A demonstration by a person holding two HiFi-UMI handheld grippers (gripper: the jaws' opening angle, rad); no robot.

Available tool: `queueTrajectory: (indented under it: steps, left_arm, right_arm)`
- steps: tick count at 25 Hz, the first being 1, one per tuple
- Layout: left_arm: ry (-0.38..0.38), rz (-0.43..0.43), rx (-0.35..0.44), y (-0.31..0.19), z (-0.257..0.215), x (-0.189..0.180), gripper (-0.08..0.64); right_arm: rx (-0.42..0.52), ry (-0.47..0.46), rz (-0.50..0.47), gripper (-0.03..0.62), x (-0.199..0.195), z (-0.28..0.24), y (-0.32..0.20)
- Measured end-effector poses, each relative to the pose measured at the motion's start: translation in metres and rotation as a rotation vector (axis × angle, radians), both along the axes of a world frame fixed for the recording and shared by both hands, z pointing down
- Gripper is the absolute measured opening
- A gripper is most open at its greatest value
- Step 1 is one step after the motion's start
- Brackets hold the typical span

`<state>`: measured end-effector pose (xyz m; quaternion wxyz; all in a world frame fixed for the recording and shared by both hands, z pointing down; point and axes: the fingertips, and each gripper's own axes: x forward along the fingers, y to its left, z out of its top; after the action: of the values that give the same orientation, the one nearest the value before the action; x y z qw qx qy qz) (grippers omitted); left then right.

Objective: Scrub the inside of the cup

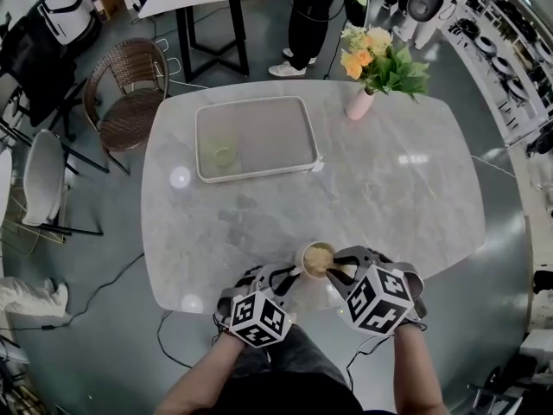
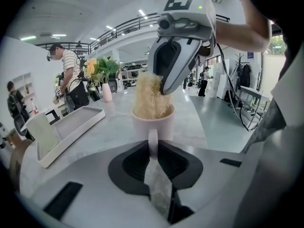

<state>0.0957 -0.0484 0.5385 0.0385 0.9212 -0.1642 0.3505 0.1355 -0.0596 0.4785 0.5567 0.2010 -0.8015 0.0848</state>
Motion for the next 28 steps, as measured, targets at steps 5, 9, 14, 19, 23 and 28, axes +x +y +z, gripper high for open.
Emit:
queueTrajectory:
  steps: [5,9,14,19,23,28]
  left_arm:
    - [0.015,-0.013,0.001,-0.001,0.000,0.000,0.060]
    - [0.020,-0.010,0.005,0.000,0.000,0.000,0.060]
    - [0.031,-0.010,0.008,0.004,0.000,0.001,0.060]
    - [0.035,-0.021,0.007,0.004,-0.001,0.003,0.060]
    - [0.022,-0.034,0.003,0.004,0.000,0.002,0.060]
    - [-0.002,-0.011,0.006,0.006,0.000,0.003,0.060]
  right_arm:
    - [-0.030,0.086,-0.075,0.061,-0.007,0.022,-0.004]
    - [0.034,0.222,-0.151,0.061,-0.008,0.043,-0.007]
    - [0.075,0.385,-0.229,0.060,-0.002,0.053,-0.014]
    - [0.004,0.468,-0.299,0.060,-0.001,0.058,-0.012]
    - [-0.257,0.286,-0.208,0.060,-0.013,0.064,-0.001]
    - [-0.371,0.045,-0.099,0.060,-0.016,0.050,0.004]
